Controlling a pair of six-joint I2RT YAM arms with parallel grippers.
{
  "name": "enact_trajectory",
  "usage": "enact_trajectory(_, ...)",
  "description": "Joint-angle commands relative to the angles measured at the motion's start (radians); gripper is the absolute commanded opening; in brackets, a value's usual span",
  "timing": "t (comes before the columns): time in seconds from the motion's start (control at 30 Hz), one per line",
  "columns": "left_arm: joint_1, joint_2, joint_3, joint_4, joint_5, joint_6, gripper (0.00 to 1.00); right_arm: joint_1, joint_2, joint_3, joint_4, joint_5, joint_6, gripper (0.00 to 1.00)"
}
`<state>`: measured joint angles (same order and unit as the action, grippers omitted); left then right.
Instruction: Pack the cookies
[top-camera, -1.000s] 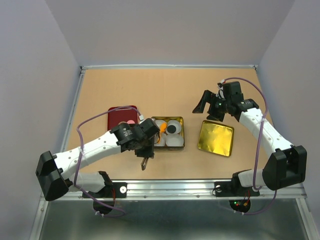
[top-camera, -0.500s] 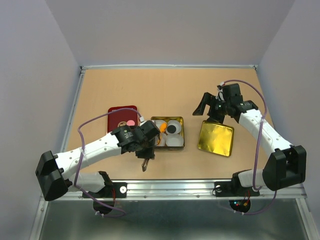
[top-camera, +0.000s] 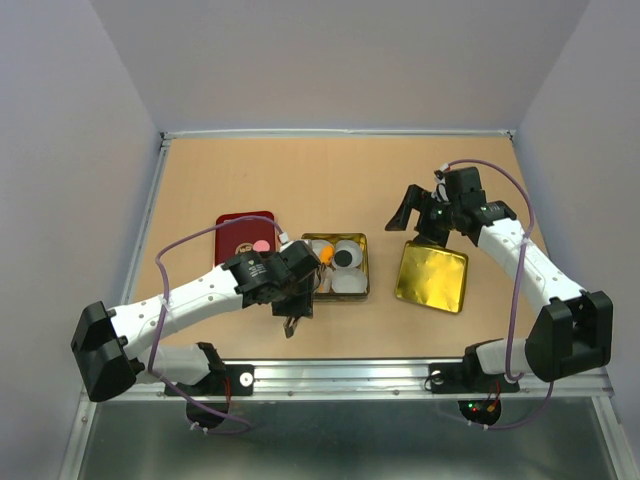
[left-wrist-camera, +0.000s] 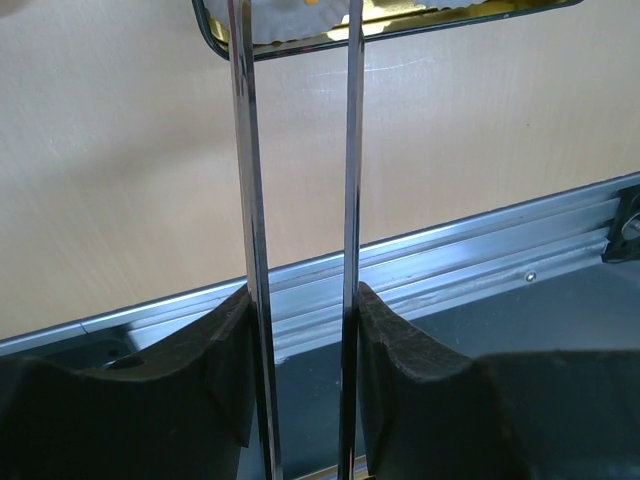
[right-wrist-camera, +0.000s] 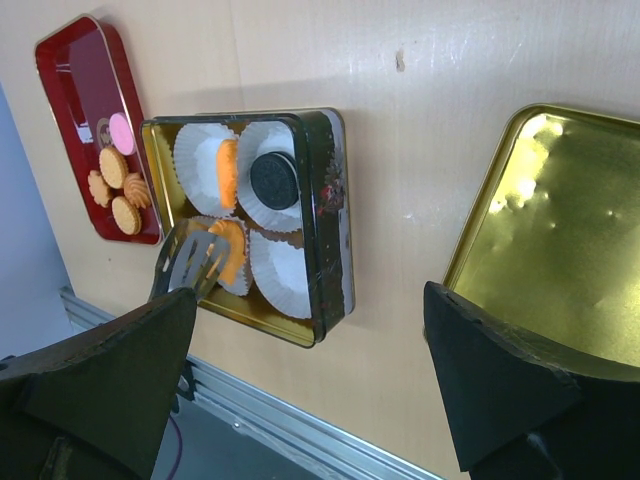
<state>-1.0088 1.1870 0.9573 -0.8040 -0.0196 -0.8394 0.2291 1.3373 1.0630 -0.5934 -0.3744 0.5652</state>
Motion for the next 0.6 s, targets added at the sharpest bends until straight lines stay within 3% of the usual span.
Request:
enact_trajectory(0.0,-0.010,-0.029,0.014,-0.004,-0.022,-0.003,0.49,-0.005,-0.026,-0.012,0.035,-0.009,-0.002,1.00)
enact_trajectory(0.2,-0.010,-0.035,0.038,-0.024,-0.036,-0.007,0.49,-0.005,-0.029,-0.012,0.035,-0.008,0.001,1.00)
enact_trajectory(0.57,-0.011,-0.044,0.287,-0.245,-0.177,-0.013,0.52,-0.007,-0.020,-0.011,0.037,-0.017,0.001,1.00)
